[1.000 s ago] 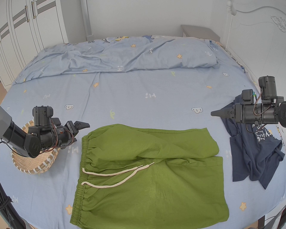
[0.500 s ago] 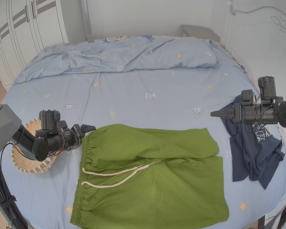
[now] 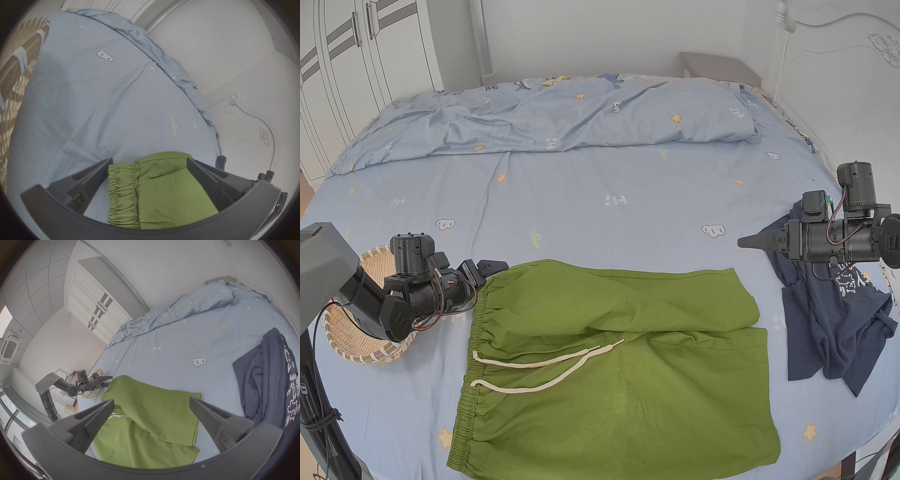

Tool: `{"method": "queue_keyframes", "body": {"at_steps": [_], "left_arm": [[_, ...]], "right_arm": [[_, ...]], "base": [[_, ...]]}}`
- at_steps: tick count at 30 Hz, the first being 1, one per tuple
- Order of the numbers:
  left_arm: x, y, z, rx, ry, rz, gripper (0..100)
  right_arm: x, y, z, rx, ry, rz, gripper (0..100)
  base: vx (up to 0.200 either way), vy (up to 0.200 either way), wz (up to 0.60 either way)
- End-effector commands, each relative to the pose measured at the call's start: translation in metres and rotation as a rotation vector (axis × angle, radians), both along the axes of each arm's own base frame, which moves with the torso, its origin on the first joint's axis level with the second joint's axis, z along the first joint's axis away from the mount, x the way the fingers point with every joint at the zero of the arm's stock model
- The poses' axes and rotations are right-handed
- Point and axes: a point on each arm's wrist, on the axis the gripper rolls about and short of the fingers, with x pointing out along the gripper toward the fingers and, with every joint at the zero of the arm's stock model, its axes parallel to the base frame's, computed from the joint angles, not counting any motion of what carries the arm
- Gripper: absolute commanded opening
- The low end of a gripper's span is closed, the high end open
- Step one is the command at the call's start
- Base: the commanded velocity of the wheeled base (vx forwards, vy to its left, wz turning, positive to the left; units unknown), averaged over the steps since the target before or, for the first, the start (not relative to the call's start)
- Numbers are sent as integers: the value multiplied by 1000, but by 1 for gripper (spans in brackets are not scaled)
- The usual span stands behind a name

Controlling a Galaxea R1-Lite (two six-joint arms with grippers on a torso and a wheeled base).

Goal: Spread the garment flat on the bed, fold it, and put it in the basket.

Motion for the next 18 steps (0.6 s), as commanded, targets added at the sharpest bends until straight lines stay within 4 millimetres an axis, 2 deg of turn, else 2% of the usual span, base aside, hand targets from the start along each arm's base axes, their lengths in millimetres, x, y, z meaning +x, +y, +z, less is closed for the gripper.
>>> {"method": "queue_keyframes", "body": {"at_steps": [1,2,14,18], "left_arm": [[2,-1,-9,0,25,-3,100],[2,-1,-9,-1,26,-1,0],[2,4,-5,-2,18,13,0],[1,6,1,-3,-6,16,0]], "right_arm": [[0,0,0,1,-1,0,100],[0,0,0,1,-1,0,100],[2,-2,0,1,-3,-6,100],[13,-4,-8,-1,20,-17,100]], "base": [[0,0,0],[0,0,0],[0,0,0],[0,0,0]]}}
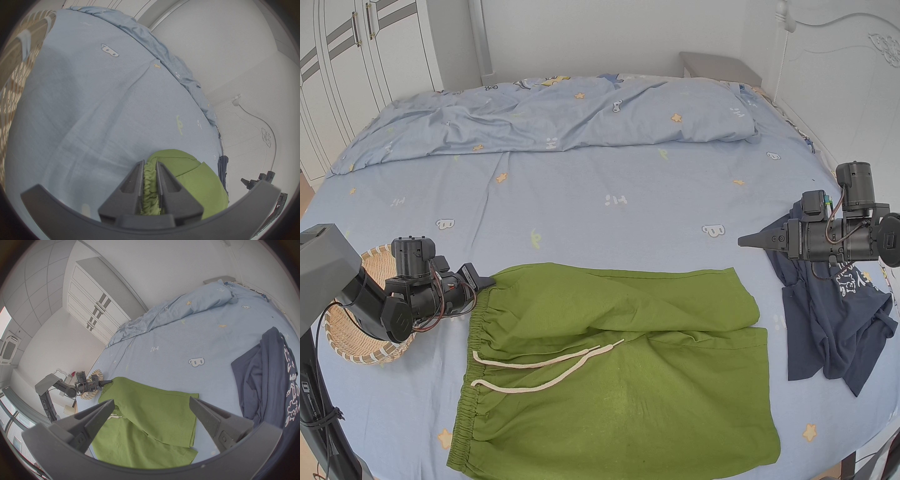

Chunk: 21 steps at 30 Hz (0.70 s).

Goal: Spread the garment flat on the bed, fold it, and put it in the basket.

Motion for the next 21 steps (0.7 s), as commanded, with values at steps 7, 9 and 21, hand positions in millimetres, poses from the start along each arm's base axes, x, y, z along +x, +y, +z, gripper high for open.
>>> {"method": "queue_keyframes", "body": {"at_steps": [7,9,21], "left_arm": [[0,0,19,-5,-63,0,0],[0,0,20,-6,-66,0,0],[-2,-3,22,-6,-70,-9,0]], "right_arm": [[49,-17,-30,-3,61,-59,100],[65,-18,-41,-4,76,-65,100],[84,-8,-75,-9,156,-40,100]], "base": [[0,0,0],[0,0,0],[0,0,0]]}}
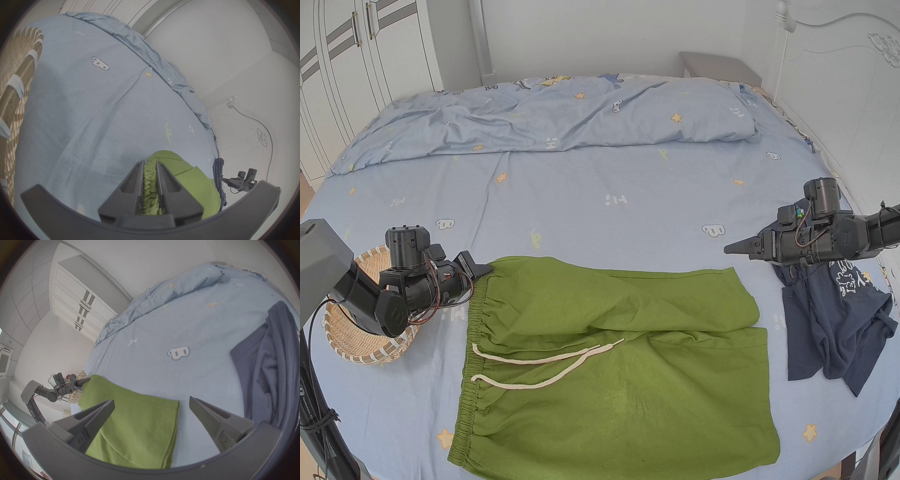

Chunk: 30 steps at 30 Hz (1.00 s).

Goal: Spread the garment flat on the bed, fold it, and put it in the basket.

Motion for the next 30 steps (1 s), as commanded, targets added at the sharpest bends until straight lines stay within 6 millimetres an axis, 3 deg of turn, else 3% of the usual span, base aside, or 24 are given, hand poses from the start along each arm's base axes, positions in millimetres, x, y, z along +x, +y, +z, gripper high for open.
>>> {"method": "queue_keyframes", "body": {"at_steps": [1,12,18,19,30], "left_arm": [[0,-1,2,-1,-6,-4,0],[0,-2,0,0,0,-4,0],[0,-1,0,0,-2,-3,0],[0,-1,0,0,0,-3,0],[0,-2,-1,1,3,-3,0]], "right_arm": [[10,6,-24,-3,56,13,100],[21,21,-51,-9,105,49,100],[24,22,-47,-3,90,48,100],[24,22,-47,-3,92,48,0],[28,21,-46,-3,79,39,0]], "base": [[0,0,0],[0,0,0],[0,0,0],[0,0,0],[0,0,0]]}}
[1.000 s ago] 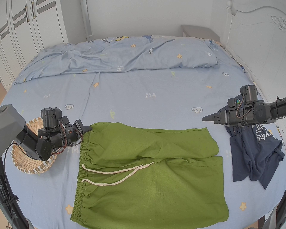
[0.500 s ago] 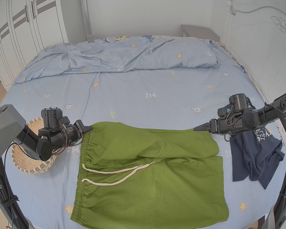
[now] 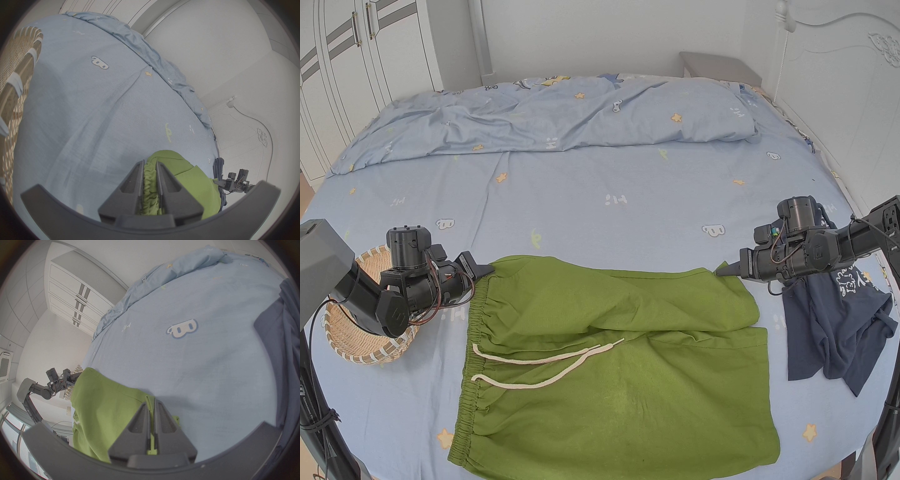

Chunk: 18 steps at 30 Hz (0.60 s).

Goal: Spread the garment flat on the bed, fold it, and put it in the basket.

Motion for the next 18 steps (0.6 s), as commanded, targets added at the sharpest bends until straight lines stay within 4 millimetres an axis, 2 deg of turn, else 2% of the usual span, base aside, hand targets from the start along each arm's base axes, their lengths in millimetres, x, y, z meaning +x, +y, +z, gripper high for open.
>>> {"method": "queue_keyframes", "body": {"at_steps": [1,6,12,14,18], "left_arm": [[0,0,0,-1,0,0,0],[-1,0,5,-1,-9,0,0],[5,4,19,-4,-52,3,0],[12,3,24,-2,-56,1,0],[19,3,36,0,-68,0,0]], "right_arm": [[1,-2,1,0,-11,-5,0],[-1,-1,1,-18,-46,-34,0],[6,3,19,-21,-145,-88,0],[8,5,40,2,-212,-105,0],[13,9,60,34,-266,-113,0]], "base": [[0,0,0],[0,0,0],[0,0,0],[0,0,0],[0,0,0]]}}
